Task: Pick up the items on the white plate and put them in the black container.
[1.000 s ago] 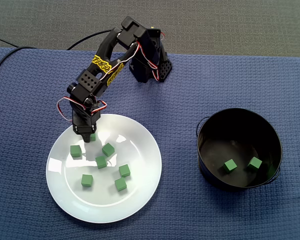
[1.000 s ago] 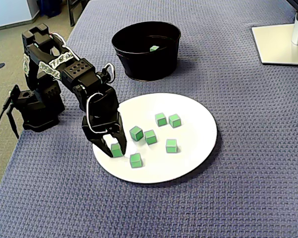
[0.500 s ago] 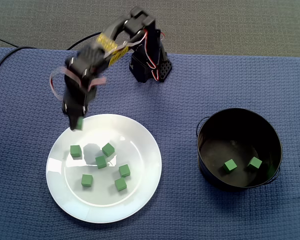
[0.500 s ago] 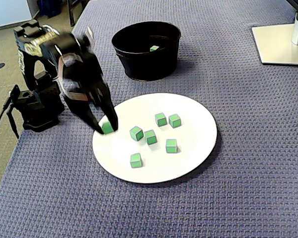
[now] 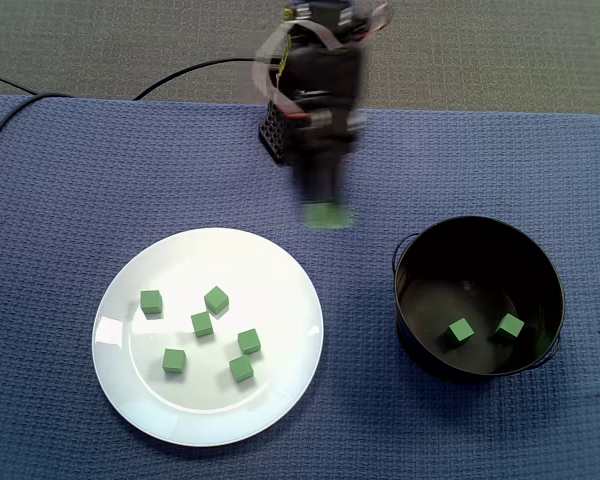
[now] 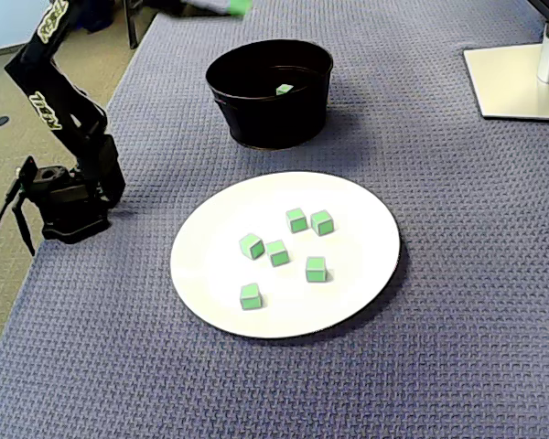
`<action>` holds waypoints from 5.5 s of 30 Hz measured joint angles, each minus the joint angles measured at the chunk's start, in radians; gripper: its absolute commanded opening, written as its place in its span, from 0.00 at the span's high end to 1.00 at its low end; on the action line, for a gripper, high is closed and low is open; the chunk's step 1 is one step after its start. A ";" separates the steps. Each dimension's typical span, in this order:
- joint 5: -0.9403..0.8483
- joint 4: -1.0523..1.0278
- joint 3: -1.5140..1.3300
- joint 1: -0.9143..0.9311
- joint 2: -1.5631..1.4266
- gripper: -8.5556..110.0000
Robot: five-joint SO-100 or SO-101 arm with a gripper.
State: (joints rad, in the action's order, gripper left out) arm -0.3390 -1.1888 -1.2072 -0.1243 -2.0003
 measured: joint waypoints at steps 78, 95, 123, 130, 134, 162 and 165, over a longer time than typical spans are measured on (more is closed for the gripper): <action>-0.580 -0.032 -0.341 0.611 0.569 0.71; -0.802 0.169 -0.423 0.652 0.707 0.71; -0.773 0.276 -0.449 0.586 0.775 0.93; -0.643 0.230 -0.403 0.635 0.663 0.93; -0.502 0.198 -0.281 0.678 0.474 0.93; 0.038 0.347 -0.239 -0.565 0.445 0.93; 0.037 0.377 -0.288 -0.565 0.538 0.93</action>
State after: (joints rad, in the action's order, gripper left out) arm -0.3022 -0.8115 -1.4956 -0.6888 -1.4619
